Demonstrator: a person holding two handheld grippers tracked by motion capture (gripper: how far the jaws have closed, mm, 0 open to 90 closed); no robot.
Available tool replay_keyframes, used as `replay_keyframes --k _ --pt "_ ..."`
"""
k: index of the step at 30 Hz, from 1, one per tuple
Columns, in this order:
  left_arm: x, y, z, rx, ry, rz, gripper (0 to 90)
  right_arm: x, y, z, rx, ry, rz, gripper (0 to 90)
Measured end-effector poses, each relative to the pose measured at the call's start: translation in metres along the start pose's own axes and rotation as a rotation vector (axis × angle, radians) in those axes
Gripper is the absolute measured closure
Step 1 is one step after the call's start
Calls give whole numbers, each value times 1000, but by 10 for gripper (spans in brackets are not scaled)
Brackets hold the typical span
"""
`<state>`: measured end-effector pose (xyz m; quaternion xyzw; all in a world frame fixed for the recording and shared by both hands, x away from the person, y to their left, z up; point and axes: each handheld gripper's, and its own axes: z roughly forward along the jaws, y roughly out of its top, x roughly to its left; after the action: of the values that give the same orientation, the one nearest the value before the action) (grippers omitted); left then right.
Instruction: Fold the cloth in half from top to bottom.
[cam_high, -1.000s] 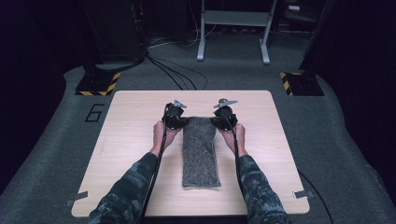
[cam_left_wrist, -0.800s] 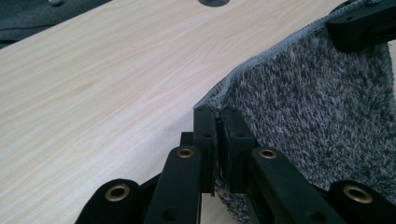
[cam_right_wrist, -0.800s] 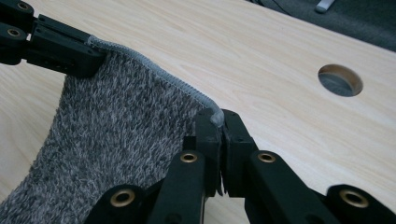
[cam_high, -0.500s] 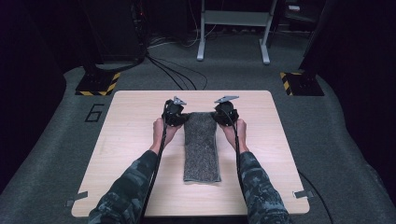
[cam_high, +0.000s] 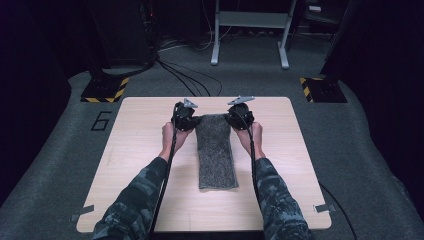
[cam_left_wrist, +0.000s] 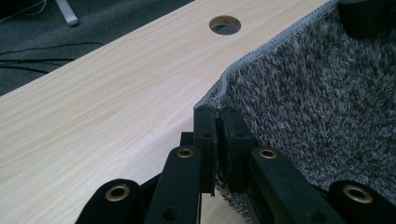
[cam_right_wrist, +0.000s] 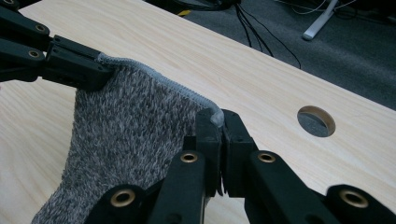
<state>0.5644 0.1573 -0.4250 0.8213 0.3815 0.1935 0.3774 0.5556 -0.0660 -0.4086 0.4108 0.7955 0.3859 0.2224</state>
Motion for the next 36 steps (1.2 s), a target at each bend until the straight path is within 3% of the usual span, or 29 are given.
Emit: replay_keyframes --k 2,3,9,18,28,36 --pt "1 2 -2 -2 3 6 858 -3 1 0 -5 1 -29 880" --pt "2 4 -3 -5 6 7 858 -1 3 -1 -6 0 -4 880" --pt "4 12 -9 -37 15 12 858 -5 8 -3 -28 -2 -26 880" --pt "-8 11 -18 -64 -12 35 858 -6 -2 -18 -64 15 -22 880" --pt "-32 -9 -23 -42 -46 70 858 -2 -29 -30 -55 37 -50 879" --pt "-48 -31 -28 -28 -82 73 856 11 -57 -38 -33 64 -54 879"
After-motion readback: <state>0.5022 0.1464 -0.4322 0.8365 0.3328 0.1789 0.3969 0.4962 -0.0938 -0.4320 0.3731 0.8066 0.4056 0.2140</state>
